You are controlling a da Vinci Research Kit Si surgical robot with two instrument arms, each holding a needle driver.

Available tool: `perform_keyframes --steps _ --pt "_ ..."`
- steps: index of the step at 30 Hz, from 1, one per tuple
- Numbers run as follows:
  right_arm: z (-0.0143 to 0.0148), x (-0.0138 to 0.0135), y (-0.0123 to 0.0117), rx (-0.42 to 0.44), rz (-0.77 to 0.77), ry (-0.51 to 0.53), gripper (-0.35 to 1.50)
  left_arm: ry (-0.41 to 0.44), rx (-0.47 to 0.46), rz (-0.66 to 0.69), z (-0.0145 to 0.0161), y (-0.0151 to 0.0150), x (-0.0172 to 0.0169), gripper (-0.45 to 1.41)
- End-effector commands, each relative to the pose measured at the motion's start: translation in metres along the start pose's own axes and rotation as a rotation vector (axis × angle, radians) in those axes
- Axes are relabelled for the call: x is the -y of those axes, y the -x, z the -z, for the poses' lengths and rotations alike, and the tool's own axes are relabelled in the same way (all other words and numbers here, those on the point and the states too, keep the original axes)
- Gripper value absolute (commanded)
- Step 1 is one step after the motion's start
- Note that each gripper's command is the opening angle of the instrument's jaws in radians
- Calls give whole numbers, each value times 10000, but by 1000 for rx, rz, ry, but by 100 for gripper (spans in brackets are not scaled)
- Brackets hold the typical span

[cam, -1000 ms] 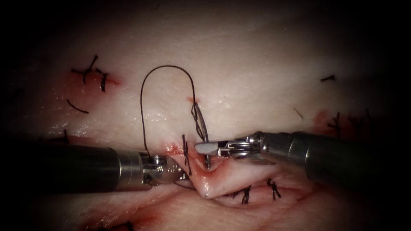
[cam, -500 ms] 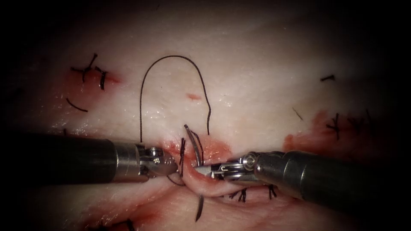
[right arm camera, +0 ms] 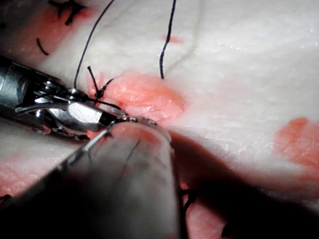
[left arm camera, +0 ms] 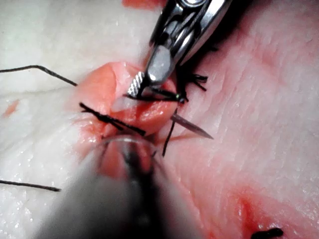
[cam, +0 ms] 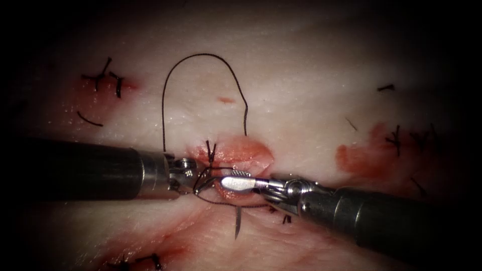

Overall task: Wound Closure
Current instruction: With the right tool insert the needle through the bottom half of the incision, then pull the needle through the cut with the left grasper.

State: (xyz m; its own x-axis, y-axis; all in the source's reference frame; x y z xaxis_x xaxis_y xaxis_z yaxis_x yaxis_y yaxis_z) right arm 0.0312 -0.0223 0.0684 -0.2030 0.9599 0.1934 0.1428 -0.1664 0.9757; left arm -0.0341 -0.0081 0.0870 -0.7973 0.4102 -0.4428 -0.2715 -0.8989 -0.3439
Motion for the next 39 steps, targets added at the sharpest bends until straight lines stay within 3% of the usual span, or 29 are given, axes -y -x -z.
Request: perform_keyframes --steps 1,3,8,11,15,19,22,24,28,33,39 --pt "-9 -1 -45 -41 49 -1 133 2 -1 -1 -4 -5 2 4" --pt "-7 0 -69 -55 151 19 133 2 -1 0 -4 -5 2 5" --pt "-3 3 -100 -59 354 46 135 2 -1 -1 -3 -4 2 5" --pt "-4 13 -109 43 571 102 141 3 -1 -1 -3 -4 2 7" --pt "-4 26 -105 168 705 107 133 -5 -4 -28 1 -7 2 0" --pt "5 29 -114 164 697 97 131 -28 -72 -99 15 -17 -1 2" --pt "19 26 -132 132 692 95 131 -88 -181 -189 28 -28 -10 7" --pt "31 24 -144 113 690 100 131 -121 -270 -256 36 -32 -22 32" --pt "52 20 -159 82 696 108 128 -159 -377 -340 36 -37 -36 51" --pt "68 20 -166 68 703 116 126 -156 -400 -353 24 -41 -37 69" --pt "71 20 -164 55 705 107 126 -171 -416 -359 8 -39 -25 73"
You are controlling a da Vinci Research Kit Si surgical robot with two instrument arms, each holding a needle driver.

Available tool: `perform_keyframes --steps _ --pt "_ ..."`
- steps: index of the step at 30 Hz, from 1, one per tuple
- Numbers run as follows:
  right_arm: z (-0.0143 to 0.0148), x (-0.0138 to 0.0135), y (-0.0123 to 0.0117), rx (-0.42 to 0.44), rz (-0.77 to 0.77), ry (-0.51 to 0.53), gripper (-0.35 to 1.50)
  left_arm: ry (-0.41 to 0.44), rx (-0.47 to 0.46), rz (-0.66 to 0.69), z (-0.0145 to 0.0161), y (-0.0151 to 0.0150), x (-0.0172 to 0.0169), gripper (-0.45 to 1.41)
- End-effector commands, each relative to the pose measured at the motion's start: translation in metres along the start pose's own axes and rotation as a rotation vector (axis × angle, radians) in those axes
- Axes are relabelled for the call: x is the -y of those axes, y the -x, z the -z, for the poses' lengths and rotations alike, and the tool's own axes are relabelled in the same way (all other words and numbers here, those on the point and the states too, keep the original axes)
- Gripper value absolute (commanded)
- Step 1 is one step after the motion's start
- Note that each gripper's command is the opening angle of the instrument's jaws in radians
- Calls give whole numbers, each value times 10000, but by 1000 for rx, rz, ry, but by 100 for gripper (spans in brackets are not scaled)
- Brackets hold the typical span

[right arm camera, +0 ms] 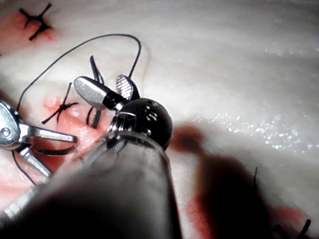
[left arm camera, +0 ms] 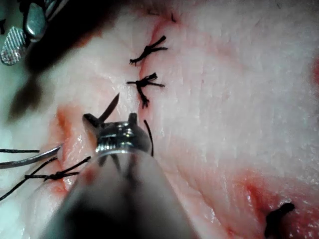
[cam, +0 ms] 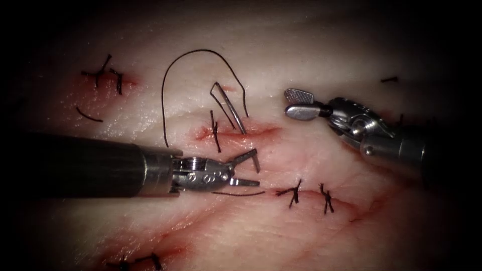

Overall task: Wound Closure
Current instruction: Pull the needle through the cut with the left grasper.

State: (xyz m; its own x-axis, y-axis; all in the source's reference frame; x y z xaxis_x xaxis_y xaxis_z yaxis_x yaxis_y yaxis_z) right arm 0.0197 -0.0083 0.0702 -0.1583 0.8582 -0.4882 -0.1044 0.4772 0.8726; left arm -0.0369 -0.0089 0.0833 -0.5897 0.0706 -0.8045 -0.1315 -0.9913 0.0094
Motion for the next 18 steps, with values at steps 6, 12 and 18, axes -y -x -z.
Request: perform_keyframes --steps 6,12,18 --pt "-9 -4 8 -16 14 -7 123 -62 -23 -2 -30 8 9 -45" --pt "1 -15 13 -32 9 15 118 -87 -107 71 -13 -19 11 -45" --pt "7 -15 24 -36 -71 21 104 56 -214 411 -3 -32 10 -45"
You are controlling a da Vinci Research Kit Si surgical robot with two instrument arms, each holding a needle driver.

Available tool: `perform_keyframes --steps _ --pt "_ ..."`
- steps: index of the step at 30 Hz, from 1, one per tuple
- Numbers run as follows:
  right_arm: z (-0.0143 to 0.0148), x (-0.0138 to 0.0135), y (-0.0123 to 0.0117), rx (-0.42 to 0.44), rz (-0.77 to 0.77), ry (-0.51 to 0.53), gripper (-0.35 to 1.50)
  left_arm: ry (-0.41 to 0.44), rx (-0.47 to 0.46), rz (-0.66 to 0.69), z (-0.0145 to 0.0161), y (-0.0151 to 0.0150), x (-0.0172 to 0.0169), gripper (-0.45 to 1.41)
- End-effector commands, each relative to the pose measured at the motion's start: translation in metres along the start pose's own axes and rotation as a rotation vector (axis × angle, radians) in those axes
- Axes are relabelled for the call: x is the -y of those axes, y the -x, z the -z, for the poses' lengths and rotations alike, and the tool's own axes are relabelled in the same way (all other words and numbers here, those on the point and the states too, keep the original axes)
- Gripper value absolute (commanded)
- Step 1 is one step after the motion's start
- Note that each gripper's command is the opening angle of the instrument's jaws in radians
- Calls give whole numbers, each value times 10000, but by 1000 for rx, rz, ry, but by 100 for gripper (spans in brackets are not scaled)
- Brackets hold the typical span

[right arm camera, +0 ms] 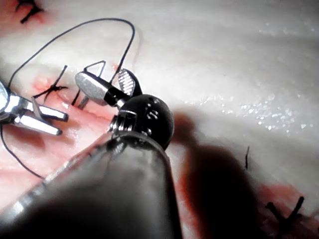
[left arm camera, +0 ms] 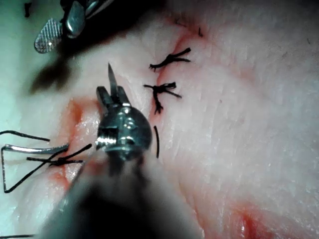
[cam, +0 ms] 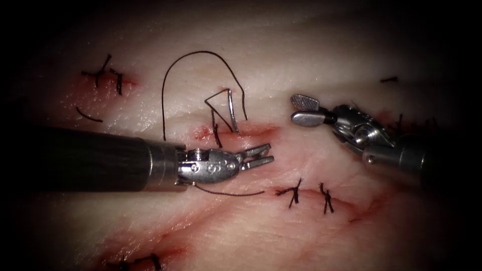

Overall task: Wound Closure
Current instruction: Pull the needle through the cut with the left grasper.

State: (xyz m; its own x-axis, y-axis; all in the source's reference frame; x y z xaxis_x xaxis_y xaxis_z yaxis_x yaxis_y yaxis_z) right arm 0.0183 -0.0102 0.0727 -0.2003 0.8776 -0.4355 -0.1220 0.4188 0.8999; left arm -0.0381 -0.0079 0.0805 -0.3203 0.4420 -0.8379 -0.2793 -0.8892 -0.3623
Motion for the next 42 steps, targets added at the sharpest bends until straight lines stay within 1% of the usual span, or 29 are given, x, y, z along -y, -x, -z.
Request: perform_keyframes --steps 1,2,3,4,6,8,9,10,11,12,14,15,16,17,18,19,21,22,23,25,26,29,31,32,33,36,39,41,42 --pt "-8 1 4 3 -59 -29 69 50 -34 104 -6 -6 -3 -45" --pt "-7 3 8 2 -61 -39 14 62 -49 140 -5 -10 -5 -45" --pt "-6 3 11 6 -58 -40 -15 76 -64 170 -4 -14 -7 -45" --pt "-6 3 17 14 2 -45 -35 107 -112 242 -1 -27 -9 -45" --pt "-6 1 19 49 155 -42 -35 142 -163 316 3 -40 -11 -45" --pt "-5 -1 18 160 320 -37 -35 176 -206 379 8 -53 -12 -45" --pt "-5 -1 16 267 417 -42 -35 209 -245 441 13 -64 -14 -45" --pt "-4 -2 16 310 448 -52 -35 231 -266 482 17 -71 -15 -45" --pt "-3 -2 18 331 477 -76 -8 262 -293 536 22 -80 -18 -45" --pt "-3 -2 20 343 479 -87 31 277 -303 563 25 -84 -20 -45" --pt "-2 0 25 358 495 -94 71 310 -332 619 31 -94 -24 -45" --pt "-1 2 30 358 500 -98 86 325 -345 646 34 -98 -25 -45" --pt "0 4 34 358 509 -103 88 345 -372 675 39 -104 -27 -45" --pt "1 8 44 363 533 -129 93 378 -431 704 47 -115 -30 -45" --pt "0 13 52 362 555 -154 106 400 -467 719 57 -128 -32 -45" --pt "-1 16 58 360 575 -173 113 407 -475 726 61 -134 -33 -45" --pt "-4 22 64 357 615 -188 116 430 -486 739 72 -147 -37 -45" --pt "-8 30 69 353 656 -205 118 443 -493 750 83 -157 -40 -45" --pt "-13 37 73 349 692 -212 118 444 -496 732 94 -166 -45 -45" --pt "-21 44 76 344 731 -220 118 446 -502 718 104 -172 -50 -45" --pt "-29 49 79 338 765 -226 116 447 -504 705 113 -176 -54 -45" --pt "-43 49 84 332 791 -223 113 452 -505 694 126 -181 -60 -45" --pt "-59 40 91 329 813 -205 113 450 -533 699 142 -189 -65 -45" --pt "-63 37 93 328 816 -200 113 450 -537 697 144 -192 -65 -45" --pt "-71 30 98 330 823 -189 116 447 -542 688 150 -198 -66 -45" --pt "-83 14 110 351 842 -176 118 439 -561 669 163 -216 -68 -45" --pt "-88 -2 122 395 861 -169 110 429 -570 649 172 -227 -69 -45" --pt "-89 -13 131 427 874 -170 96 428 -575 641 180 -233 -69 -45" --pt "-88 -18 135 447 881 -162 93 425 -581 629 185 -237 -68 -45"
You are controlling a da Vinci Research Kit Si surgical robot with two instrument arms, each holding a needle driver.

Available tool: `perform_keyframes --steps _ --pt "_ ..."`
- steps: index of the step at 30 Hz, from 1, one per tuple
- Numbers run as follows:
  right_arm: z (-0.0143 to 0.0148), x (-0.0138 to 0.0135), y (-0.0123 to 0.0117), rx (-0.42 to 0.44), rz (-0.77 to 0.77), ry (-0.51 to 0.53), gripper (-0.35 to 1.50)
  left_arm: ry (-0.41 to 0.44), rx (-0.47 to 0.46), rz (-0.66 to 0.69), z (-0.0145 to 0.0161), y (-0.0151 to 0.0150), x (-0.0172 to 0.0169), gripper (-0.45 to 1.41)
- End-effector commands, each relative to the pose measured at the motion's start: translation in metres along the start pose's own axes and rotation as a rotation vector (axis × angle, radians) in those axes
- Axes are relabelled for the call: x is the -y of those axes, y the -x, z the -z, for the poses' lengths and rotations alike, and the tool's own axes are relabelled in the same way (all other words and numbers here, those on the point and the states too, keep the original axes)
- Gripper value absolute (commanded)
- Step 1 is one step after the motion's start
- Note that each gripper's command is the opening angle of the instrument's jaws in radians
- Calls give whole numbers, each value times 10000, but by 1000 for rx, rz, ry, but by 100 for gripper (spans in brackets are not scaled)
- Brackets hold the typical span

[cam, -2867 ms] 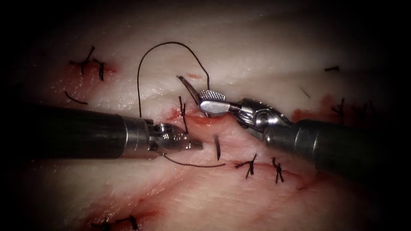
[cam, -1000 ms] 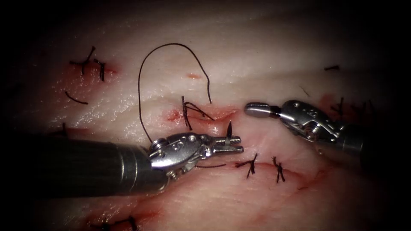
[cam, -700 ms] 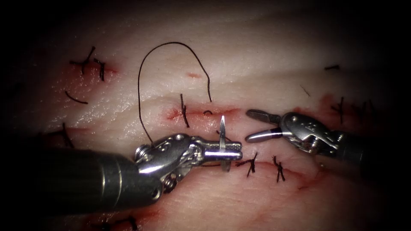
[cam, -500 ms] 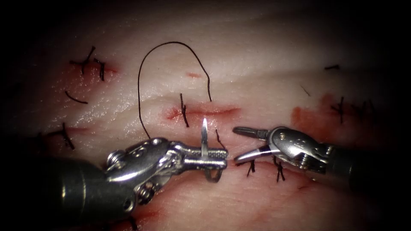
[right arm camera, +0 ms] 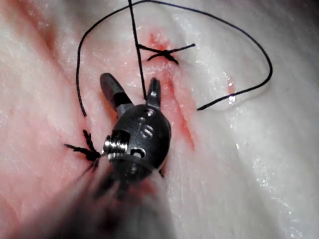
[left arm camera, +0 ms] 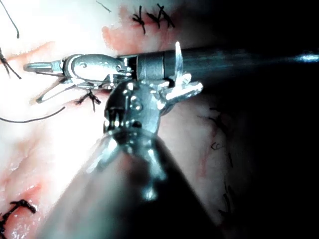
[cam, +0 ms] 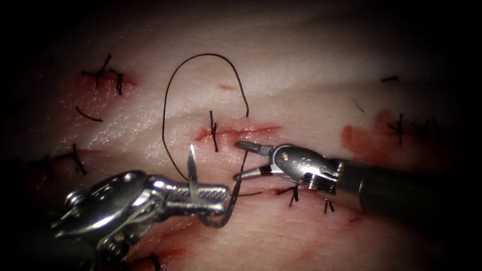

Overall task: Wound Closure
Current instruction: Pull the needle through the cut with the left grasper, then using the right tool, pull the suture though the wound.

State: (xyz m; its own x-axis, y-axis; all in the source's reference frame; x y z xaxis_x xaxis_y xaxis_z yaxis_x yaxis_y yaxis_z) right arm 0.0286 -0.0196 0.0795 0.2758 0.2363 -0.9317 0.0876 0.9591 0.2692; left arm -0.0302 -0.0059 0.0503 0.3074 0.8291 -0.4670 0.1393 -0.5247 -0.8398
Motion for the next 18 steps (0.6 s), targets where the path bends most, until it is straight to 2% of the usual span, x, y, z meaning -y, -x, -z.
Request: perform_keyframes --steps 1,3,7,9,11,12,18 --pt "-10 -7 11 33 8 -1 89 5 0 -10 -4 -2 2 -45" --pt "-7 -9 29 71 6 0 73 16 -6 -39 5 -17 -8 -45" --pt "-3 -12 46 103 -4 9 63 13 -28 -66 15 -35 -21 -45" --pt "-7 -11 53 108 -8 11 44 13 -34 -68 16 -39 -26 -45" --pt "-11 -9 53 111 -13 12 -1 9 -36 -72 12 -35 -25 -45" --pt "-11 -9 51 110 -14 12 -35 8 -36 -73 11 -34 -25 -45" --pt "8 -7 26 94 -42 70 -35 13 -38 -109 16 -33 -25 -45"
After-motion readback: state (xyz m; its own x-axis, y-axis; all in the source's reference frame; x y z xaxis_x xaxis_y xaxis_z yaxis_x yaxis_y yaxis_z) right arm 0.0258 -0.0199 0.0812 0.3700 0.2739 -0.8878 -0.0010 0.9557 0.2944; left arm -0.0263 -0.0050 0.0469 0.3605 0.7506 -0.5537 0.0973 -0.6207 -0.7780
